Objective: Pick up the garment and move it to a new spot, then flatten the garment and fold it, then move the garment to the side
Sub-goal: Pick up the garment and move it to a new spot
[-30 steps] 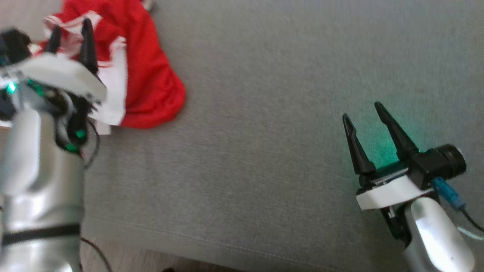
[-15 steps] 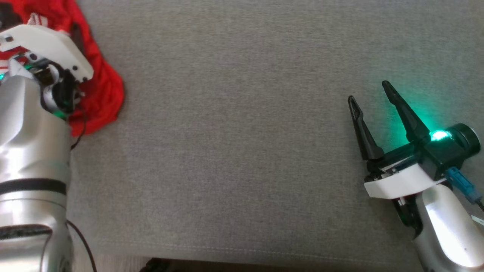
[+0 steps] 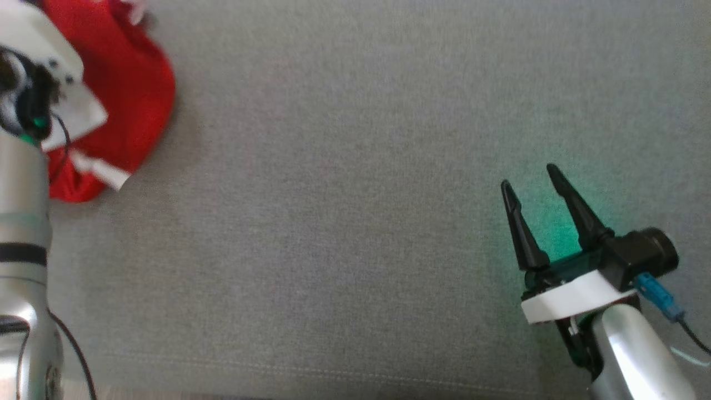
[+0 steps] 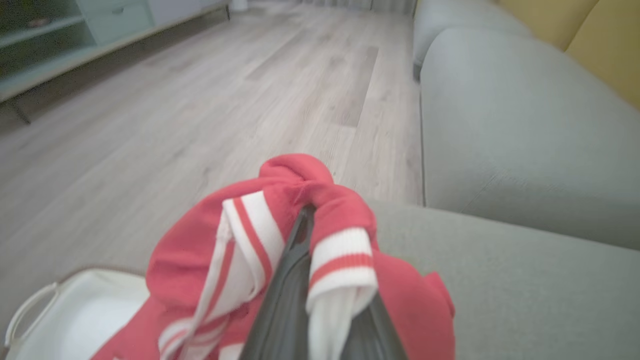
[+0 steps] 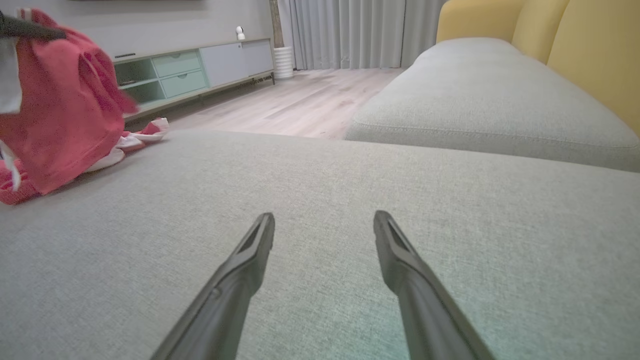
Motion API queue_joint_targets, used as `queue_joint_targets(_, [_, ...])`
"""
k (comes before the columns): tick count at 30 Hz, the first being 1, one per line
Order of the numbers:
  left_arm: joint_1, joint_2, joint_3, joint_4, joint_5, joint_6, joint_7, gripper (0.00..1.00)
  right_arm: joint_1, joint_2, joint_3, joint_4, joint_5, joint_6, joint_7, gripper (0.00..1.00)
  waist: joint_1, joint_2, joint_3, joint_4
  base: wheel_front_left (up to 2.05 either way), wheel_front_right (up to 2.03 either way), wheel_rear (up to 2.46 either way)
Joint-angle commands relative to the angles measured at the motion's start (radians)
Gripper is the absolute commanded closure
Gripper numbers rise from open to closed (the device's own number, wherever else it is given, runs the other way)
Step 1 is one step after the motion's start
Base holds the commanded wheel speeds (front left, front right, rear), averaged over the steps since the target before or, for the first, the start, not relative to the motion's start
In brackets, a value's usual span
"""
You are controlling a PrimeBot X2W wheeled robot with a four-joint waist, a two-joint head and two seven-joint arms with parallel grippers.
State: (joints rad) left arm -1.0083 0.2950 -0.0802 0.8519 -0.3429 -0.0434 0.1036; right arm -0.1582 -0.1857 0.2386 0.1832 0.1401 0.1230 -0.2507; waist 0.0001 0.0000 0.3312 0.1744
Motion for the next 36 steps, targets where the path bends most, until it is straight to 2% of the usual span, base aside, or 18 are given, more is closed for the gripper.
queue_joint_targets(1, [-0.047, 0.059, 0.014, -0.063, 0.01, -0.007, -0.002, 1.0, 0.008, 0.007, 0.012, -0.024, 0.006, 0.008, -0.009, 0.0, -0.0001, 0.0, -0.052, 0.015, 0.0, 0.0, 0.0])
queue_joint_targets(5, [-0.041, 0.04, -0.022, -0.221, -0.006, -0.044, 0.045, 1.0, 0.031, 0.03, 0.003, -0.008, 0.012, 0.008, -0.01, 0.0, -0.0001, 0.0, -0.112, 0.017, 0.0, 0.0, 0.0])
queue_joint_targets(10, [0.018, -0.006, -0.079, -0.494, -0.076, -0.071, 0.168, 1.0, 0.041, 0.057, -0.003, -0.011, 0.014, 0.008, -0.011, 0.0, -0.0001, 0.0, -0.157, -0.019, 0.0, 0.0, 0.0])
queue_joint_targets(16, [0.136, -0.066, -0.139, -0.809, -0.221, -0.079, 0.346, 1.0, 0.034, 0.085, 0.016, -0.018, 0.017, 0.008, -0.011, 0.0, -0.0001, 0.0, -0.171, -0.12, 0.0, 0.0, 0.0])
queue_joint_targets(21, [0.209, -0.113, -0.188, -0.945, -0.303, -0.069, 0.445, 1.0, 0.025, 0.104, 0.033, -0.018, 0.023, 0.008, -0.011, 0.0, -0.0001, 0.0, -0.161, -0.228, 0.0, 0.0, 0.0])
queue_joint_targets(25, [0.234, -0.139, -0.214, -0.952, -0.325, -0.057, 0.472, 1.0, 0.018, 0.112, 0.043, -0.017, 0.028, 0.008, -0.011, 0.0, -0.0001, 0.0, -0.153, -0.293, 0.0, 0.0, 0.0])
queue_joint_targets(28, [0.255, -0.156, -0.233, -0.898, -0.329, -0.047, 0.478, 1.0, 0.013, 0.118, 0.044, -0.014, 0.033, 0.008, -0.011, 0.0, -0.0001, 0.0, -0.145, -0.35, 0.0, 0.0, 0.0])
queue_joint_targets(32, [0.287, -0.16, -0.262, -0.73, -0.282, -0.037, 0.435, 1.0, 0.01, 0.125, 0.038, -0.014, 0.038, 0.008, -0.011, 0.0, -0.0001, 0.0, -0.135, -0.401, 0.0, 0.0, 0.0])
queue_joint_targets(35, [0.298, -0.16, -0.298, -0.555, -0.204, -0.035, 0.338, 1.0, 0.012, 0.128, 0.027, -0.016, 0.04, 0.008, -0.011, 0.0, -0.0001, 0.0, -0.127, -0.41, 0.0, 0.0, 0.0])
queue_joint_targets(36, [0.301, -0.165, -0.306, -0.493, -0.181, -0.029, 0.294, 0.97, 0.013, 0.129, 0.024, -0.017, 0.039, 0.008, -0.011, 0.0, -0.0001, 0.0, -0.127, -0.41, 0.0, 0.0, 0.0])
